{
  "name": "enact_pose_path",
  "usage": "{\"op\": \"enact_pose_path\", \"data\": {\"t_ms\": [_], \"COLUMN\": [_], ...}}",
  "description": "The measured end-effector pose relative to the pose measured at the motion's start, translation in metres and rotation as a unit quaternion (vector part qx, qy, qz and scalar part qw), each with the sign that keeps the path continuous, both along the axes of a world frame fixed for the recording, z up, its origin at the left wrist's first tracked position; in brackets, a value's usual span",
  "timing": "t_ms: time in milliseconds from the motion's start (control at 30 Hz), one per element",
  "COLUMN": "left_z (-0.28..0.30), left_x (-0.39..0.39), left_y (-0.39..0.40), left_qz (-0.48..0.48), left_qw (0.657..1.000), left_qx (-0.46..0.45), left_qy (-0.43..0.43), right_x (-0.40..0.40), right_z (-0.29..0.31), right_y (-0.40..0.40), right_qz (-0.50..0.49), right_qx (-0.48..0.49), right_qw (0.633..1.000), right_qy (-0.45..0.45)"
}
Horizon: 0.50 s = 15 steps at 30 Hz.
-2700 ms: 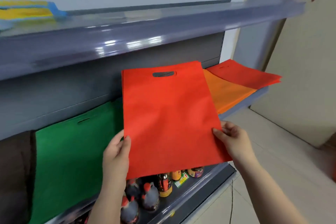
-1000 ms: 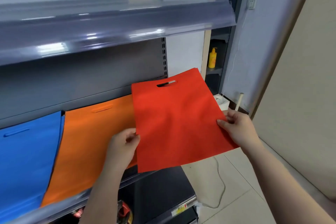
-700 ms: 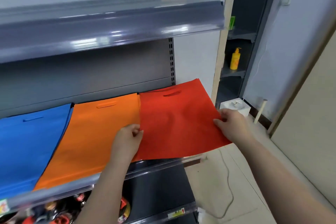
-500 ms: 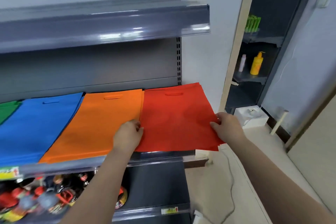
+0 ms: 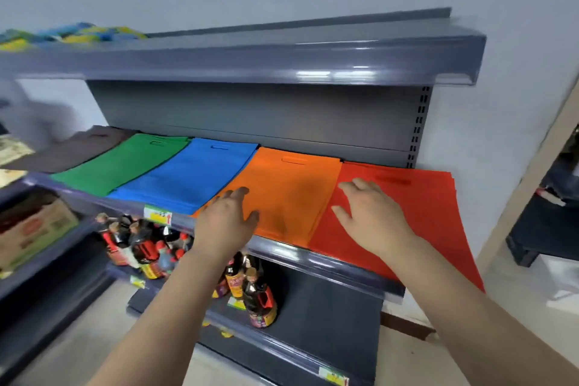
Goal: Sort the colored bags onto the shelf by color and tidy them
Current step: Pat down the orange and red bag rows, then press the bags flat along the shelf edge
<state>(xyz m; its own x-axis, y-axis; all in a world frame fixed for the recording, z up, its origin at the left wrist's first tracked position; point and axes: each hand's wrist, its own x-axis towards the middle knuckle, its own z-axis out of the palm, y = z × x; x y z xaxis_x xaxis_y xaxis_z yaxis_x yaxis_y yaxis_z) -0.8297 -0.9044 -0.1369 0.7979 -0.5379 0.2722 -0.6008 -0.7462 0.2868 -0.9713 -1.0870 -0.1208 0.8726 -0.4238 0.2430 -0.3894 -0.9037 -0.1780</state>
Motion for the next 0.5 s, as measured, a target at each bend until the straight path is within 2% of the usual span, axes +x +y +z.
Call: {"op": "enact_pose_path", "data": {"t_ms": [233,500], "left_z": [0.043,0.073], "left_x": [0.055,0.116], "left_y": [0.139,0.297], "left_qz": [0.154,0.281], "left_qw": [0.980,0.943], "left_qx": [0.080,0.118], "left_qy": [-0.100,-0.134], "right_x": [0.116,0.237], "right_z": [0.038,0.057], "right_y": [0.120,0.282], "right_qz": [0.194,0.333], "right_qx": [-0.072,-0.109], "right_qw": [0.978,0.936], "right_qy": [-0.003,-0.035]}}
